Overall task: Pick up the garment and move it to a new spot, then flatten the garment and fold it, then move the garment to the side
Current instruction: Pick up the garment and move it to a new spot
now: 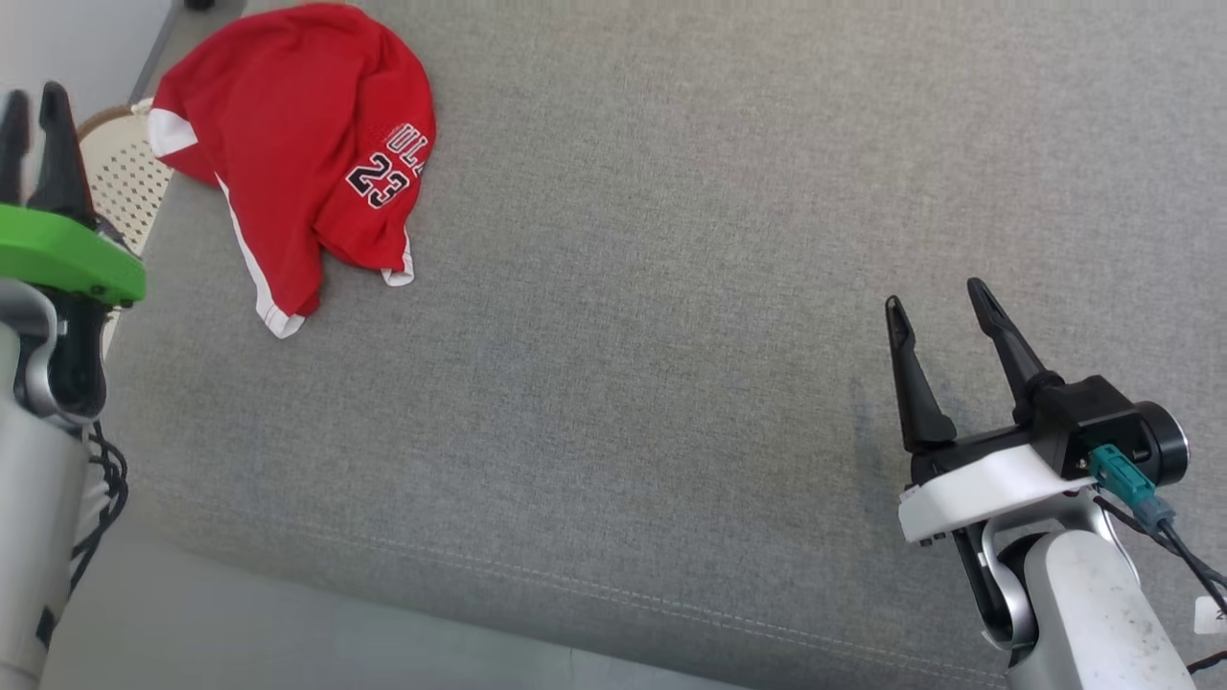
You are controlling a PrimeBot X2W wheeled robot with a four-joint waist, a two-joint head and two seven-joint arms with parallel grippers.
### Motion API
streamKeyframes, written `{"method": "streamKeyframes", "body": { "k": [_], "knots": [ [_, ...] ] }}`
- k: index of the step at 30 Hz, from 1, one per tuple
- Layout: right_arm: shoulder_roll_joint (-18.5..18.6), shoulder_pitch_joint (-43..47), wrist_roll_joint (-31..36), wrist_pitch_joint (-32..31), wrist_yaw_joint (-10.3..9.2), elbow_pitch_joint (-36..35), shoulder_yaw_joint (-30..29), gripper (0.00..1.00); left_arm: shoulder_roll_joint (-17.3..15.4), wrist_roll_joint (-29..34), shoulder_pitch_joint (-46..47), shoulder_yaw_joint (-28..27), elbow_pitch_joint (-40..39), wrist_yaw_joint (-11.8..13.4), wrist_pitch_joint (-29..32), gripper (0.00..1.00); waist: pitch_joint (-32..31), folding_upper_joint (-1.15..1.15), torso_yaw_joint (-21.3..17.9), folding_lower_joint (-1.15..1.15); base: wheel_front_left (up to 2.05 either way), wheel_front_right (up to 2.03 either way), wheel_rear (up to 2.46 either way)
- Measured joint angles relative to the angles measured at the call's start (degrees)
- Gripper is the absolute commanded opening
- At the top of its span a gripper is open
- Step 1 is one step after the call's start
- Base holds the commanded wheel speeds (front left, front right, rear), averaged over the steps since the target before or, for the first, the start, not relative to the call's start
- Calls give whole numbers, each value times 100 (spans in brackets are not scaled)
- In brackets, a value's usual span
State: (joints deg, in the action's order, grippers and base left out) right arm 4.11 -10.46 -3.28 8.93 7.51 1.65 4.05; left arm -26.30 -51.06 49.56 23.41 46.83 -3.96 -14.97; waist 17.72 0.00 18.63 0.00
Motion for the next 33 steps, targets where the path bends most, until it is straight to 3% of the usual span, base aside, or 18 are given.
{"method": "streamKeyframes", "body": {
  "k": [5,6,9,14,19,24,33],
  "knots": [
    [-36,22,-46,130,0,135,105,100,-82,543,-1072,-649,-1505,532,2,100,-251,0,-11,0,0,0,0],
    [-36,22,-46,130,0,135,105,100,-82,543,-1072,-649,-1505,532,2,100,-251,0,-11,0,0,0,0],
    [-73,24,-69,221,1,232,194,100,-52,910,-2052,-966,-2675,976,1,100,-459,0,-10,0,0,0,0],
    [-93,86,-124,298,0,324,243,100,80,1251,-3221,-1021,-3765,1403,1,100,-715,0,6,0,0,0,0],
    [-114,204,-199,379,0,410,288,100,144,1472,-4048,-842,-4358,1701,1,100,-971,0,13,0,0,0,0],
    [-122,411,-294,435,0,520,248,100,205,1506,-4563,-760,-4506,1808,1,100,-1240,0,40,-1,0,0,0],
    [-127,791,-580,512,0,647,203,100,379,1708,-4938,-787,-4552,1701,2,100,-1699,0,149,0,0,0,0]
  ]
}}
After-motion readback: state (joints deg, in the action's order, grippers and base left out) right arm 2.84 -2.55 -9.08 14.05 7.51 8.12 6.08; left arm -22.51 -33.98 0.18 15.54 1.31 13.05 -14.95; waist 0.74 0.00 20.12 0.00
